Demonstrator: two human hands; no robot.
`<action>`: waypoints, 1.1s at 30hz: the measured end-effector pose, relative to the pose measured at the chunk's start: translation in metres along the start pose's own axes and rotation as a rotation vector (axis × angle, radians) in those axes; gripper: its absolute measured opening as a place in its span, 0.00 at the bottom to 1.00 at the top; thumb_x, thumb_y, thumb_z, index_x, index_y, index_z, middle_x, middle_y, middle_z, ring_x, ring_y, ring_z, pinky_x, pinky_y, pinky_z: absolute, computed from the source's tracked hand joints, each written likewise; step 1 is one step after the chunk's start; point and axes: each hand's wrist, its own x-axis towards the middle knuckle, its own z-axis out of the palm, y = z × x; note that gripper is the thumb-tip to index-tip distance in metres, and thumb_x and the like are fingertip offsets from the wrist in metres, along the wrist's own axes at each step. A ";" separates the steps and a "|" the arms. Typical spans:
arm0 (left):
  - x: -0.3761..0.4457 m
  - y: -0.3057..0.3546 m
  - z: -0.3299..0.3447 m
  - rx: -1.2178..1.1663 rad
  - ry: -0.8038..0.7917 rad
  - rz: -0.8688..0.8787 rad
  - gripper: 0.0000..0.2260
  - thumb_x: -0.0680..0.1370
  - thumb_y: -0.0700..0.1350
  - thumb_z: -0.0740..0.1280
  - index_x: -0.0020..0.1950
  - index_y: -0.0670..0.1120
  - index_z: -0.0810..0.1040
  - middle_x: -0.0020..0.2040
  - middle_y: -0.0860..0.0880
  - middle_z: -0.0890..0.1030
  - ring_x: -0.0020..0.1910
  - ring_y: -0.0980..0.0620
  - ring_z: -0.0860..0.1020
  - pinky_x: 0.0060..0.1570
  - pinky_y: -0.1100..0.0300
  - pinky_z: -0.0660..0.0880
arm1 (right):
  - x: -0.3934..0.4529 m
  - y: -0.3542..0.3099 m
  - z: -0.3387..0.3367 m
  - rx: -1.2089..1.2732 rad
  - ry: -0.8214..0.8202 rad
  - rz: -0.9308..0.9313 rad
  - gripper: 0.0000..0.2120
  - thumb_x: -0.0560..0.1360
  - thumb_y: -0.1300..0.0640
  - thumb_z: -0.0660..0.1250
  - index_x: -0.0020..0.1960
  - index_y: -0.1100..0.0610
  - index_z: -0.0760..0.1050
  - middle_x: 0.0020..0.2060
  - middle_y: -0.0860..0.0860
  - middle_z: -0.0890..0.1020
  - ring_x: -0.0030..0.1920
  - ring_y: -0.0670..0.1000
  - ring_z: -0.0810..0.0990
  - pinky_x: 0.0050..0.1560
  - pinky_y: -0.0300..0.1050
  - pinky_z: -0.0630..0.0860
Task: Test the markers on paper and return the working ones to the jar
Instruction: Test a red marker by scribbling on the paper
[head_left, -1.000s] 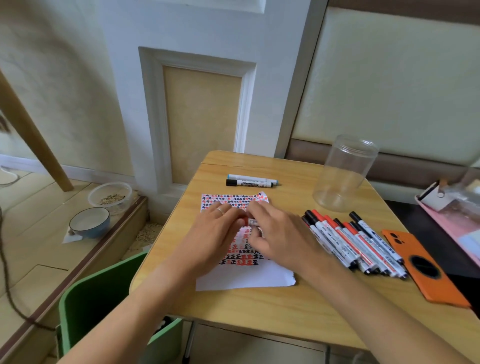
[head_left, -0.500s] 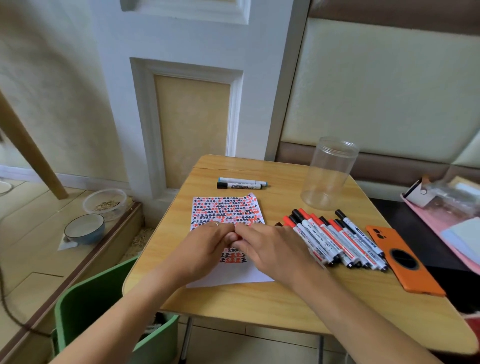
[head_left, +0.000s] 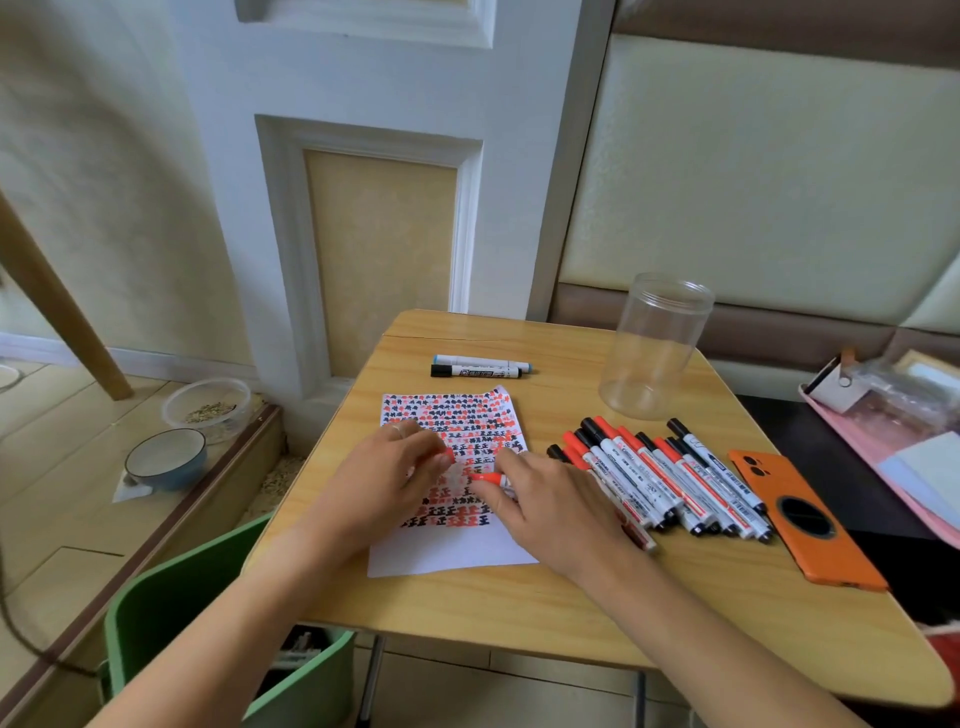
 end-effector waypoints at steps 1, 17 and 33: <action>0.001 -0.001 0.000 0.022 0.025 -0.027 0.10 0.83 0.54 0.63 0.54 0.51 0.81 0.47 0.56 0.77 0.45 0.55 0.74 0.43 0.55 0.73 | -0.002 -0.001 0.005 -0.003 0.002 -0.001 0.26 0.81 0.34 0.47 0.57 0.53 0.72 0.44 0.49 0.80 0.41 0.53 0.79 0.37 0.49 0.74; 0.015 -0.003 0.019 0.165 -0.068 -0.113 0.13 0.80 0.57 0.66 0.63 0.55 0.77 0.60 0.54 0.78 0.58 0.50 0.76 0.58 0.49 0.73 | -0.007 0.001 0.017 0.016 0.079 0.028 0.13 0.84 0.42 0.53 0.54 0.50 0.69 0.40 0.46 0.77 0.35 0.50 0.73 0.33 0.47 0.68; -0.008 -0.008 0.009 0.237 -0.231 -0.214 0.44 0.71 0.79 0.39 0.80 0.59 0.61 0.80 0.51 0.61 0.80 0.52 0.58 0.79 0.50 0.47 | 0.001 0.004 -0.015 1.003 0.261 0.347 0.07 0.83 0.60 0.65 0.51 0.49 0.77 0.45 0.49 0.81 0.44 0.54 0.82 0.47 0.52 0.81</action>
